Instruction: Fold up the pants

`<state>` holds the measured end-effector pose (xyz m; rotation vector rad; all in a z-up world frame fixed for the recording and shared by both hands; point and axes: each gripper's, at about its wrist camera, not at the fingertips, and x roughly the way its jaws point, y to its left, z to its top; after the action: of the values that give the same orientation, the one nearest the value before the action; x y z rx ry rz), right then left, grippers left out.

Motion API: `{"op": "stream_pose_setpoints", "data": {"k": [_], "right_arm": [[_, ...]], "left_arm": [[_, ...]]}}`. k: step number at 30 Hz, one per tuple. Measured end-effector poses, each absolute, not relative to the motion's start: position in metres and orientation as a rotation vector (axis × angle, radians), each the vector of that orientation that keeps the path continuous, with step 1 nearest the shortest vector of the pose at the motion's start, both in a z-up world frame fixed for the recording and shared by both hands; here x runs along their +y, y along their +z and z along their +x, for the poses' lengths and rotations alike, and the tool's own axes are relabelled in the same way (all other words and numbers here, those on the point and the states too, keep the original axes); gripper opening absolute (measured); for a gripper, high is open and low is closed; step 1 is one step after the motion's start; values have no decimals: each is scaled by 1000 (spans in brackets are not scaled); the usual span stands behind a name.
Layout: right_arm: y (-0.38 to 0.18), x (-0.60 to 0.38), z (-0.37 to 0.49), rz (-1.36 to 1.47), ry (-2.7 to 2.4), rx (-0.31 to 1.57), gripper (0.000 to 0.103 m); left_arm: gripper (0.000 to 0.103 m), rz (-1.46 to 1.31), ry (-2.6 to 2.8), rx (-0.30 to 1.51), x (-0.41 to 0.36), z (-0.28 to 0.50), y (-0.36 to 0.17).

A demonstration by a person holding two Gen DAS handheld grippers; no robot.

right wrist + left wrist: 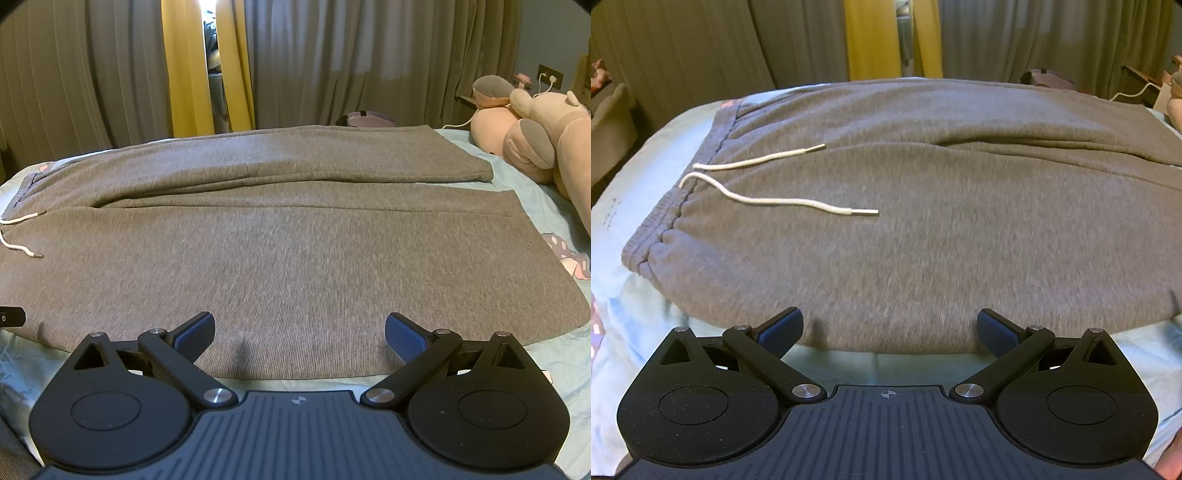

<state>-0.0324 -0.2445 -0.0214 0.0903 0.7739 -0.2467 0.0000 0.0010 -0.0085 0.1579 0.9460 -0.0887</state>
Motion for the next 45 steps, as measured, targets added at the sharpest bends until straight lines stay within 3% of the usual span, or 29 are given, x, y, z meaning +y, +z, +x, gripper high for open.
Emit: {"op": "stream_pose_setpoints", "data": {"k": [45], "right_arm": [[-21,-244,-31,92,-245,779,99]], "left_arm": [[103,148,-85,966,4,0,-10]]}}
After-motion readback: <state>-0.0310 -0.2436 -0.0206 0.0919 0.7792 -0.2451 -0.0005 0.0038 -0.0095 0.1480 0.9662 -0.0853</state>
